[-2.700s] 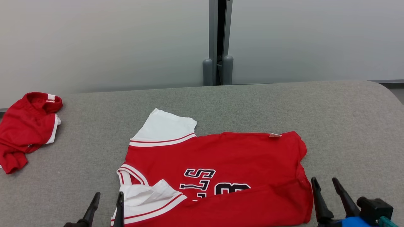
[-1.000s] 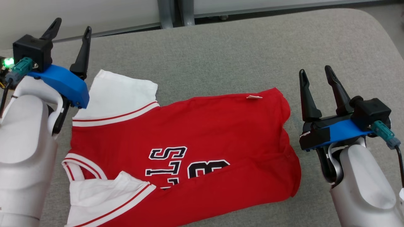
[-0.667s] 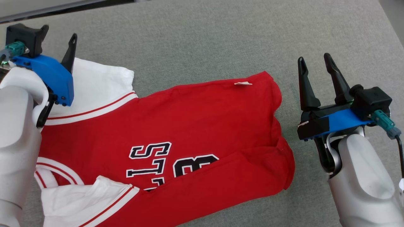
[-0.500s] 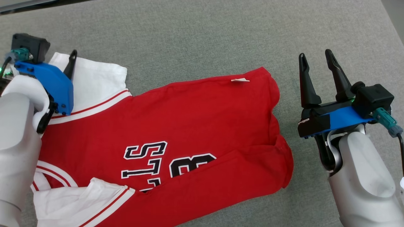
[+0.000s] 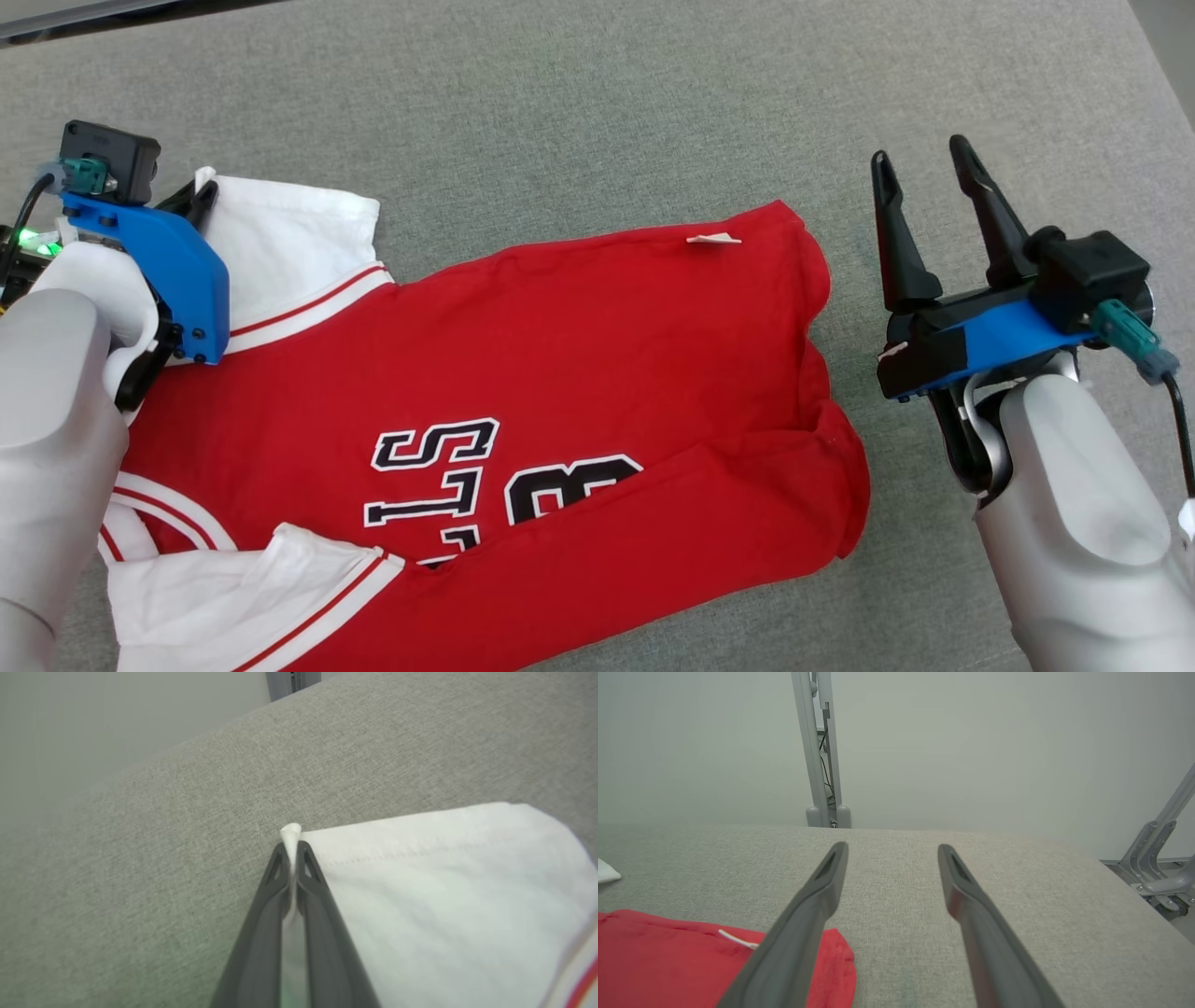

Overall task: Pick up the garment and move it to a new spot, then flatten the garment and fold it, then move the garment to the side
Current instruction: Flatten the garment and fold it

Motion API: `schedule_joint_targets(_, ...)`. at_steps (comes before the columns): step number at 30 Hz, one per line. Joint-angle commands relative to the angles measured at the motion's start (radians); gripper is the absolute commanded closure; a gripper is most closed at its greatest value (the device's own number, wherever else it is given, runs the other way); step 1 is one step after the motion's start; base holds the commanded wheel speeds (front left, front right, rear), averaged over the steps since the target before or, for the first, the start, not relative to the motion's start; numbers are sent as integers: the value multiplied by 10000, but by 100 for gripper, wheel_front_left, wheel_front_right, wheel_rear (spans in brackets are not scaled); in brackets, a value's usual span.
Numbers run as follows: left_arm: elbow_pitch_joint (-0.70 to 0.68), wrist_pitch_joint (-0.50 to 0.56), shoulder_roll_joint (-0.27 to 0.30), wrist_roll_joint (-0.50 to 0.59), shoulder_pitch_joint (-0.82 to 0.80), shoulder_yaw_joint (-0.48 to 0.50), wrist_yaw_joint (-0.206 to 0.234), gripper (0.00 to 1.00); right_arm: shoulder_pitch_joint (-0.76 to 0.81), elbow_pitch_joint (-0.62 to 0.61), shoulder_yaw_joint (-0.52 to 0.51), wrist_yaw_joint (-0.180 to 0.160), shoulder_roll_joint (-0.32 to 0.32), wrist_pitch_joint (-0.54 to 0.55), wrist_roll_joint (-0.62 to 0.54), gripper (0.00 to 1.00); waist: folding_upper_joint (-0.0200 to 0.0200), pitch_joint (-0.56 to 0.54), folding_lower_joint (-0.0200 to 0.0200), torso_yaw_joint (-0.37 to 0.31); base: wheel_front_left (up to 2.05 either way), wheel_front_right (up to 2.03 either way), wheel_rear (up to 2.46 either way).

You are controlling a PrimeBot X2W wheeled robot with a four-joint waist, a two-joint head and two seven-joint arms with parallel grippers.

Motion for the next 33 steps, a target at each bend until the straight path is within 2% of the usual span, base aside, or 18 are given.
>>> schedule_joint_targets(1,54,-84,112,-87,1,-127,15,100,-232,102,125,-4,-120,164,98,0,0,-77,-1,27,0,0,0)
schedule_joint_targets(3,22,-276,88,-225,-105,-272,15,100,-374,221,338,-4,-265,459,241,0,0,-155,-1,76,0,0,0)
schedule_joint_targets(8,-8,-727,-10,-522,-236,-818,15,100,-470,736,1002,-4,-731,2211,779,0,0,-341,-1,283,0,0,0)
schedule_joint_targets(12,-64,-978,-94,-678,-447,-1147,15,100,-495,942,1316,-4,-955,2930,1242,0,0,-314,-1,458,0,0,0)
schedule_joint_targets(28,66,-1636,-413,-1189,-1120,-2179,14,100,-1416,2830,2527,-4,-1012,3908,2412,1,0,12,-1,967,0,0,0)
schedule_joint_targets(29,81,-1671,-425,-1216,-1160,-2241,14,100,-1473,2936,2631,-2,-1010,3964,2502,53,0,18,-1,987,0,0,0)
schedule_joint_targets(31,109,-1758,-442,-1291,-1228,-2354,14,100,-1570,3107,2791,-2,-1015,3960,2670,100,0,20,-1,1025,0,0,0)
schedule_joint_targets(33,128,-1860,-471,-1340,-1267,-2455,14,100,-1671,3203,2877,-5,-1026,3796,2839,100,0,0,-1,1059,0,0,0)
